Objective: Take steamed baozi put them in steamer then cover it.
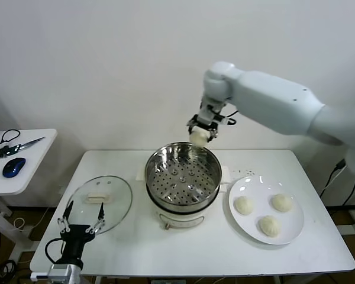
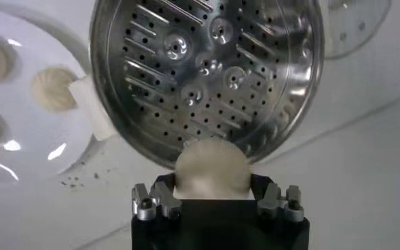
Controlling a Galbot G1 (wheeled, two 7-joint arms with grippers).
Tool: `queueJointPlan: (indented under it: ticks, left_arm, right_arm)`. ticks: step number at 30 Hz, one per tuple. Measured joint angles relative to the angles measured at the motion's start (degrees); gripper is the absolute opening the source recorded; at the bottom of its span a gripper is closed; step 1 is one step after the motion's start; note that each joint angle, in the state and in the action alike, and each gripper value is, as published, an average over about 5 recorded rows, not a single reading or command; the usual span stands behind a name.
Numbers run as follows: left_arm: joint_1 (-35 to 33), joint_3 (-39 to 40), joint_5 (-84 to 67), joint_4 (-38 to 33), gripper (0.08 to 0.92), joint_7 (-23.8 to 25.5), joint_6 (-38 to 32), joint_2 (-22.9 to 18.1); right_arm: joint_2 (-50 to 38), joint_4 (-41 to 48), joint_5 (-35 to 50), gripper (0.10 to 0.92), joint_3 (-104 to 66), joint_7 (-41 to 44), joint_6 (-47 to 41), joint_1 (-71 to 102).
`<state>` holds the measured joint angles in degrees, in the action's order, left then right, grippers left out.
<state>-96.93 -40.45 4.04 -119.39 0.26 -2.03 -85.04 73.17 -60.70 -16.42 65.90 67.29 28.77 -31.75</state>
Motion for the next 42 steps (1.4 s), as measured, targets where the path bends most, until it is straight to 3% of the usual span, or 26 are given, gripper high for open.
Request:
queueJointPlan:
  ticks: [8, 17, 28, 35, 42]
  left_arm:
    - [-0.2, -0.3, 0.3, 0.2, 0.823, -0.1, 0.1, 0.0]
    - [-0.6, -0.6, 0.4, 0.5, 0.823, -0.1, 0.0, 0.1]
    - [-0.6, -0.5, 0.1, 0.9, 0.823, -0.2, 0.1, -0.1]
    - [-0.6, -0.5, 0.0, 0.9, 0.823, -0.3, 0.2, -0.1]
    - [-0.5, -0.4, 0.1, 0.4, 0.823, -0.3, 0.8, 0.1]
  right_arm:
    - [3.7, 1.4, -10.3, 0.712, -2.0, -1.1, 3.5, 6.0]
    - [5.4, 2.6, -15.1, 0.716, -2.5, -1.4, 4.7, 9.8]
    - [5.8, 3.2, -17.7, 0.816, -3.0, -2.3, 5.4, 12.1]
    - [4.6, 1.3, -17.6, 0.823, -4.3, -2.3, 6.1, 11.4]
    - [0.2, -2.5, -11.5, 0.823, -4.1, -1.8, 4.9, 7.3]
